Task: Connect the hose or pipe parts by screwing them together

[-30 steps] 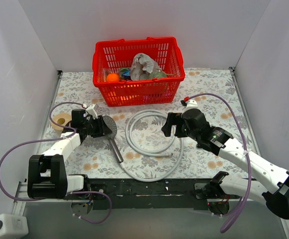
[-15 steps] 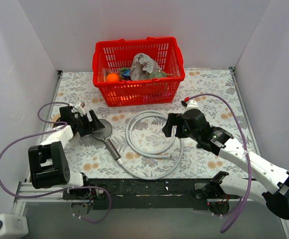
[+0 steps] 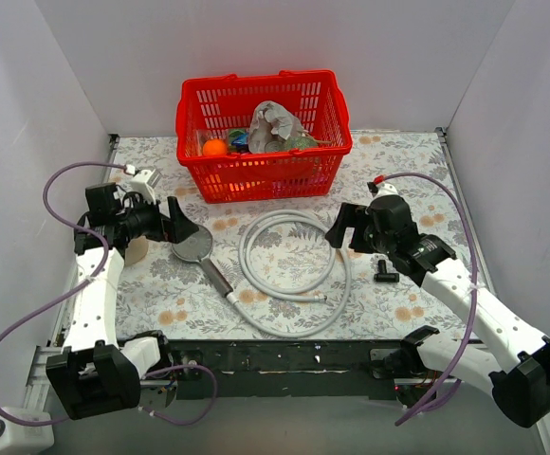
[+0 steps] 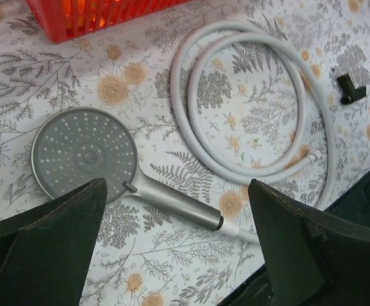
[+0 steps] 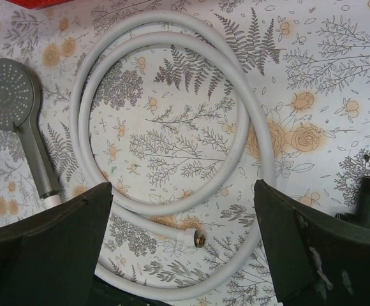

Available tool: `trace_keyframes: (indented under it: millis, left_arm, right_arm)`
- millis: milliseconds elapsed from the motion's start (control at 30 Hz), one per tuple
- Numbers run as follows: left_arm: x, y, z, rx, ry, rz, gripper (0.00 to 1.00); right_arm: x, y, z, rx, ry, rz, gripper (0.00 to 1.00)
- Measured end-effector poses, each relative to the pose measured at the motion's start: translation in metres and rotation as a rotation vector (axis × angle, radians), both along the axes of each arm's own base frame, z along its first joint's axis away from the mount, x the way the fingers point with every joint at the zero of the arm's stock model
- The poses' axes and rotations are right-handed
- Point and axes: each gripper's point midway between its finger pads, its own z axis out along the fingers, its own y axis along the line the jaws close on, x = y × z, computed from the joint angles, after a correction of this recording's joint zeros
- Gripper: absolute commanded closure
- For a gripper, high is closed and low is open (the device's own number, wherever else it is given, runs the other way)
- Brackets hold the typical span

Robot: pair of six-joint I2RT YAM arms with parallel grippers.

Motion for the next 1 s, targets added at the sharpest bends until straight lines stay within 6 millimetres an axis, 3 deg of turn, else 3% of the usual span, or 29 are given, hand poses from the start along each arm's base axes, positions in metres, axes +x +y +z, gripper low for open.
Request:
trace_keyframes:
  millis: [167, 333, 467, 800, 1000]
  left_arm:
    - [-0.021, -0.019, 0.002, 0.03, -0.015, -0.112, 0.13]
    - [-0.051, -0.105, 0.007, 0.085, -0.055, -0.437, 0.19]
    - [-0.082, -0.164, -0.001, 0.149, -0.064, -0.647, 0.27]
    - [-0.148, -0.244, -0.068, 0.382, -0.069, -0.973, 0.31]
    - [-0.153, -0.276, -0.123, 0.482, -0.094, -1.09, 0.32]
  right_arm:
    - [-0.002, -0.009, -0.005, -0.022, 0.03, -0.024, 0.08]
    - [0.002, -0.039, -0.002, -0.078, 0.071, -0.136, 0.14]
    - [0.002, -0.058, 0.001, -0.106, 0.076, -0.226, 0.14]
    - [-0.022, -0.099, 0.008, -0.136, 0.081, -0.41, 0.13]
    - [-0.034, -0.113, -0.007, -0.139, 0.116, -0.492, 0.14]
